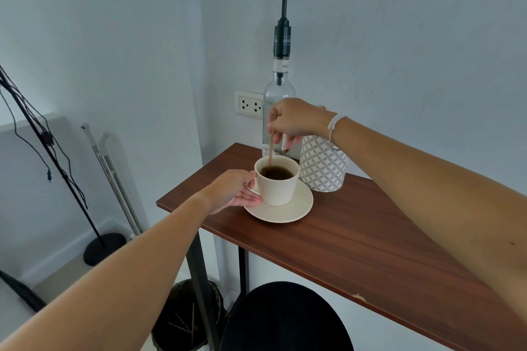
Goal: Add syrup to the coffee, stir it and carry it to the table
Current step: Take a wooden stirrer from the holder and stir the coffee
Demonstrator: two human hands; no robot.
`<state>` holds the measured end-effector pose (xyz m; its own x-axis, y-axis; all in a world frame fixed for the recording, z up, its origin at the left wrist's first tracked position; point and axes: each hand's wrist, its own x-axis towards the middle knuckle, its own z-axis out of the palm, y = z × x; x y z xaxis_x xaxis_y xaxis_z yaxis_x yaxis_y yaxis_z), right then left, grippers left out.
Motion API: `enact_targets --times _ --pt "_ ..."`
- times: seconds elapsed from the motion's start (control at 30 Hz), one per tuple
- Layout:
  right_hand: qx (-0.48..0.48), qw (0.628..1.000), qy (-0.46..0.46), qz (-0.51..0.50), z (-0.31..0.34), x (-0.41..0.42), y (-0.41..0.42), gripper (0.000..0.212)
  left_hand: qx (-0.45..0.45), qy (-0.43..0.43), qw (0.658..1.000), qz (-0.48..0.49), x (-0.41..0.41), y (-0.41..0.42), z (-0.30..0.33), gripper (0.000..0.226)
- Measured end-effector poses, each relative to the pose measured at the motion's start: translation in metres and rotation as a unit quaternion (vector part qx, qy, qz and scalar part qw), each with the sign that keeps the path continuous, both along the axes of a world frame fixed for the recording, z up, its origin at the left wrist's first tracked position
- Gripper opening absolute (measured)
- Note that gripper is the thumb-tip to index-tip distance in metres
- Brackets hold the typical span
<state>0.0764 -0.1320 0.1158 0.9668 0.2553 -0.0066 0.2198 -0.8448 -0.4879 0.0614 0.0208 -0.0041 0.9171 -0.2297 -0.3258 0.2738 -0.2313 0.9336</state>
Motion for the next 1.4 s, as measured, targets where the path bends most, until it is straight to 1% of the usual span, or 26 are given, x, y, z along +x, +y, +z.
enact_targets --times 0.03,0.1,0.13,0.2,0.27,0.3,0.33,0.4,0.47,0.53,0.6,0.67,0.7,0.77,0.83,0.87,0.93,1.0,1.03,1.1,1.17,1.2,1.27,1.33,1.4 --pt "-0.036 0.999 -0.011 -0.008 0.001 0.0 -0.001 0.016 -0.001 0.0 1.0 -0.001 0.0 0.0 0.0 0.03" --pt "-0.087 0.996 0.004 -0.024 0.003 0.0 -0.002 0.023 -0.003 0.0 1.0 -0.001 0.0 0.001 0.0 0.03" --pt "-0.081 0.996 0.023 -0.029 0.004 0.0 -0.002 0.021 -0.006 0.001 1.0 0.0 0.0 0.001 -0.001 0.03" --pt "-0.032 0.998 0.056 -0.025 0.005 -0.001 0.001 0.015 -0.012 0.002 1.0 -0.001 0.0 0.002 -0.001 0.031" --pt "0.011 0.998 0.055 -0.006 0.002 -0.001 0.002 0.013 -0.011 -0.002 1.0 -0.005 -0.001 0.002 0.0 0.03" --pt "0.017 0.999 0.044 -0.002 0.0 -0.001 0.002 0.014 -0.01 -0.003 1.0 -0.006 -0.001 0.002 0.0 0.03" --pt "0.007 1.0 0.027 -0.004 -0.002 -0.001 0.001 0.014 -0.01 -0.003 1.0 -0.006 -0.001 0.002 0.0 0.03" --pt "-0.048 0.999 -0.005 -0.018 -0.002 -0.001 0.0 0.014 -0.011 -0.002 1.0 -0.004 -0.001 0.002 0.0 0.031" --pt "-0.084 0.996 0.0 -0.03 0.001 0.0 0.0 0.019 -0.01 -0.001 1.0 -0.003 0.0 0.002 -0.001 0.03" --pt "-0.073 0.997 0.028 -0.023 0.003 0.0 0.003 0.019 -0.012 -0.001 1.0 -0.003 0.0 0.002 -0.001 0.03" --pt "-0.034 0.998 0.044 -0.011 0.003 0.0 0.007 0.014 -0.01 -0.003 1.0 -0.006 0.0 0.002 -0.001 0.031" --pt "0.003 0.999 0.032 -0.005 0.0 0.001 0.007 0.011 -0.007 -0.004 1.0 -0.007 0.0 0.002 -0.001 0.031" --pt "0.007 1.0 0.017 -0.008 -0.001 0.001 0.007 0.012 -0.008 -0.004 1.0 -0.007 0.0 0.002 -0.001 0.031" --pt "-0.032 0.999 -0.019 -0.019 -0.001 0.001 0.005 0.015 -0.01 -0.004 1.0 -0.007 -0.001 0.002 -0.001 0.031" --pt "-0.074 0.997 -0.023 -0.03 0.001 0.001 0.004 0.019 -0.011 -0.005 1.0 -0.006 -0.001 0.002 -0.001 0.032" --pt "-0.076 0.997 -0.009 -0.028 0.003 0.002 0.005 0.019 -0.012 -0.004 1.0 -0.005 0.0 0.002 -0.001 0.032" --pt "-0.048 0.999 0.018 -0.018 0.004 0.002 0.007 0.016 -0.012 -0.002 1.0 -0.005 0.0 0.002 -0.001 0.031" --pt "-0.009 1.0 0.007 -0.015 0.003 0.002 0.007 0.015 -0.009 -0.002 1.0 -0.006 0.0 0.002 -0.001 0.031" --pt "-0.007 1.0 -0.01 -0.019 0.003 0.002 0.006 0.015 -0.008 -0.002 1.0 -0.006 0.0 0.002 -0.001 0.031" --pt "-0.055 0.997 -0.033 -0.033 0.003 0.002 0.005 0.016 -0.008 -0.002 1.0 -0.006 -0.001 0.002 -0.001 0.031" --pt "-0.089 0.995 -0.014 -0.039 0.003 0.002 0.006 0.02 -0.01 -0.002 1.0 -0.005 -0.001 0.002 -0.001 0.031" --pt "-0.083 0.996 0.005 -0.035 0.004 0.002 0.007 0.02 -0.011 -0.002 1.0 -0.006 -0.001 0.002 -0.001 0.032" --pt "-0.034 0.999 0.028 -0.025 0.005 0.002 0.009 0.017 -0.013 -0.001 1.0 -0.008 -0.001 0.002 -0.001 0.032" --pt "-0.005 1.0 0.009 -0.023 0.005 0.0 0.009 0.013 -0.011 0.002 1.0 -0.008 -0.001 0.001 0.0 0.032" --pt "-0.047 0.998 -0.018 -0.031 0.005 0.0 0.007 0.017 -0.011 0.003 1.0 -0.006 -0.001 0.001 0.0 0.031"
